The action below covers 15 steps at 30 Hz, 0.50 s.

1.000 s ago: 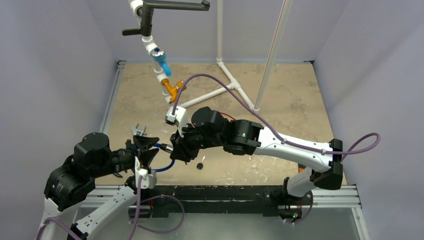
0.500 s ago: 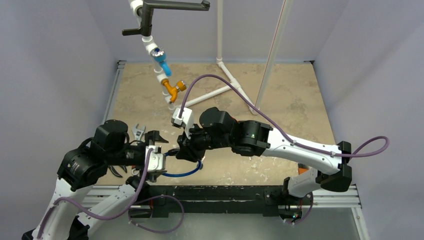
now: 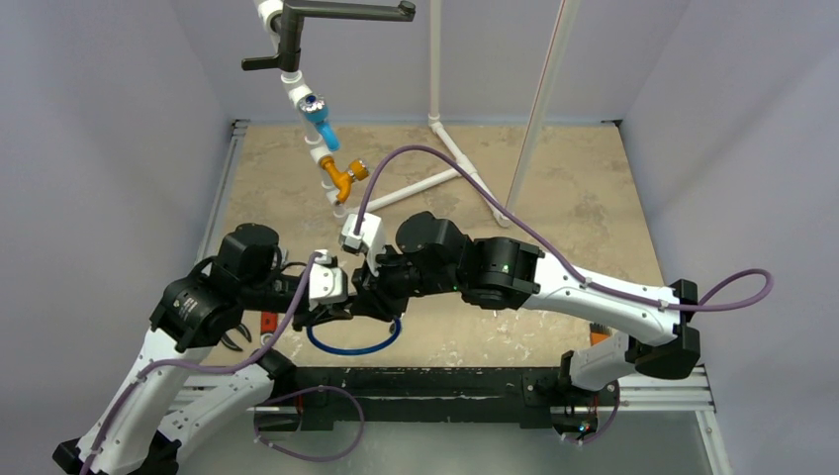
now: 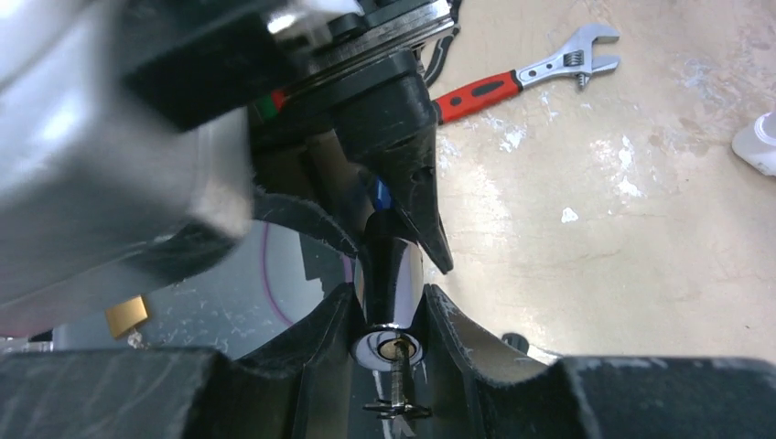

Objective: Unlock with the key
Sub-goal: Unlock the lock.

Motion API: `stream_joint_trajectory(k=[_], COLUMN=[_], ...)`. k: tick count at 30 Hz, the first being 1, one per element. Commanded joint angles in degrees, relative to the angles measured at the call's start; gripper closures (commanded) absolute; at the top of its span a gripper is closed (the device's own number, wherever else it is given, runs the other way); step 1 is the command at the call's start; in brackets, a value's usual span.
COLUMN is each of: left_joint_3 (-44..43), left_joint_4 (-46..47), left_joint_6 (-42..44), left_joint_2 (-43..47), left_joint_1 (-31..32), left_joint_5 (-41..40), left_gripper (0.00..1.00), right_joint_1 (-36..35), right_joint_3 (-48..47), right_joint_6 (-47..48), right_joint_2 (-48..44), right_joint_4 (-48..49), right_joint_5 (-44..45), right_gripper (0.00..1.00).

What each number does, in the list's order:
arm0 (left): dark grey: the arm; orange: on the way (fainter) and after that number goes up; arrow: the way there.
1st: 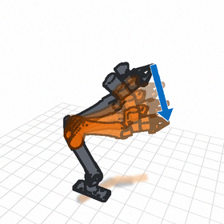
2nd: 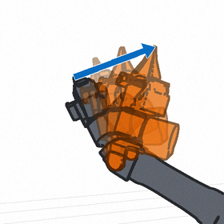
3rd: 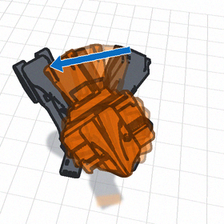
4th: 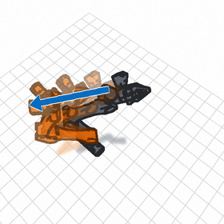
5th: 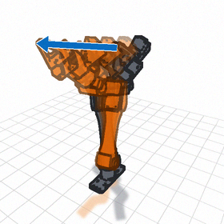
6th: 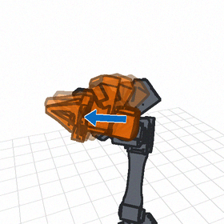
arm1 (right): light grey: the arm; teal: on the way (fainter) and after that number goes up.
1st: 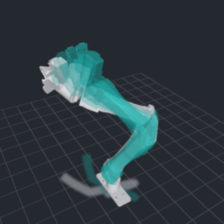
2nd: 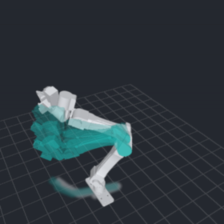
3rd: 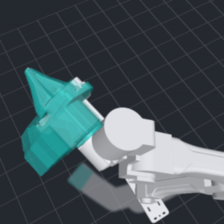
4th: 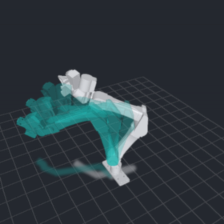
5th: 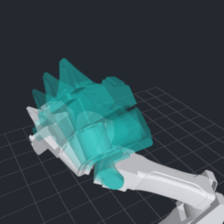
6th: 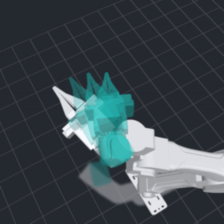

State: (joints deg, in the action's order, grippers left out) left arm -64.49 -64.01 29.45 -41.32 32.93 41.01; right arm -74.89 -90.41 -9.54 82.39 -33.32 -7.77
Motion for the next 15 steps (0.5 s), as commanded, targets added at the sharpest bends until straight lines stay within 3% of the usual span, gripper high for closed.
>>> stream_joint_trajectory(k=[1, 5, 10, 13, 15], left_joint_3=[-0.2, 0.3, -2.1, -3.5, -4.1], left_joint_4=[5.6, 5.5, 6.8, 6.3, 5.4], left_joint_6=[-3.8, -4.6, -8.4, -10.4, -10.6], left_joint_2=[-0.6, 0.7, 1.4, 1.5, 1.6], left_joint_1=[-0.5, -0.7, -0.7, -0.7, -0.8], left_joint_5=[3.2, 2.7, 0.2, -1.1, -1.5], left_gripper=[1.0, 1.0, 1.0, 1.0, 1.0], right_joint_1=[-0.8, -1.0, -1.0, -0.9, -0.9], right_joint_3=[-3.4, -2.8, -4.4, -8.0, -9.9], right_joint_6=[0.0, -0.8, -2.9, -2.7, -3.0], right_joint_2=[-1.8, -1.8, -2.9, -4.2, -4.9], right_joint_4=[3.0, 2.3, 0.2, -1.6, -3.1], right_joint_5=[-0.8, -0.2, 2.2, 9.2, 16.3], right_gripper=[1.0, 0.97, 0.47, 0.31, 0.29])
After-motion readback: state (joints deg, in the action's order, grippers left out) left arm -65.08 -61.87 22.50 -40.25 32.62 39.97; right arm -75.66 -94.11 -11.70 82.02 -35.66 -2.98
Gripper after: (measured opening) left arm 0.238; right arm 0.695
